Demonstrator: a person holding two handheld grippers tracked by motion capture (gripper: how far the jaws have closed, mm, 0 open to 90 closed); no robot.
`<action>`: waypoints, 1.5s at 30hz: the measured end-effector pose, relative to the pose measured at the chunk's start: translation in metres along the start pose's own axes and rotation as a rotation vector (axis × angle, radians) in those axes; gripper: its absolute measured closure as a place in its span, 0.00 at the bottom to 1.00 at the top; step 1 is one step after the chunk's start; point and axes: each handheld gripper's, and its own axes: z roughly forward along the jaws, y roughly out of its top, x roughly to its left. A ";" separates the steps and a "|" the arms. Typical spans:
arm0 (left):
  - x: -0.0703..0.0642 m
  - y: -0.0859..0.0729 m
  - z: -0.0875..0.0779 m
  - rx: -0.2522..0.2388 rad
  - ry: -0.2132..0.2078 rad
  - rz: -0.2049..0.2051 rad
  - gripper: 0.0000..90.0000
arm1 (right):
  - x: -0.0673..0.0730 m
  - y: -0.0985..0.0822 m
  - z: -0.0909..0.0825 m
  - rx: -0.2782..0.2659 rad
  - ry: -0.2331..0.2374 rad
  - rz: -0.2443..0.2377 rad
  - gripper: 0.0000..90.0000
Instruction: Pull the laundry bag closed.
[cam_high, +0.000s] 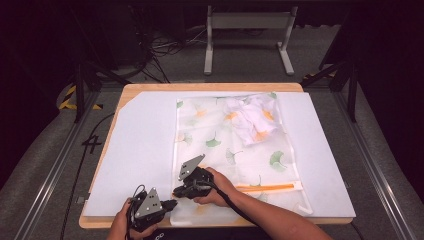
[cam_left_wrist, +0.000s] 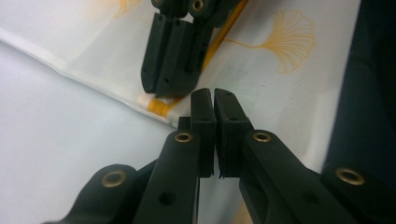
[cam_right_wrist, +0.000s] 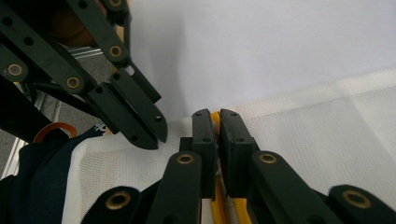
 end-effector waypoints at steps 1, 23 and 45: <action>0.001 0.001 0.002 0.007 0.005 0.009 1.00 | 0.000 0.000 0.001 -0.001 -0.002 -0.003 0.96; 0.005 -0.003 0.001 -0.005 -0.012 0.001 1.00 | 0.001 -0.001 -0.006 -0.013 0.028 0.015 1.00; 0.008 -0.006 0.001 -0.021 -0.031 -0.002 1.00 | 0.006 -0.005 0.001 -0.016 0.006 0.040 1.00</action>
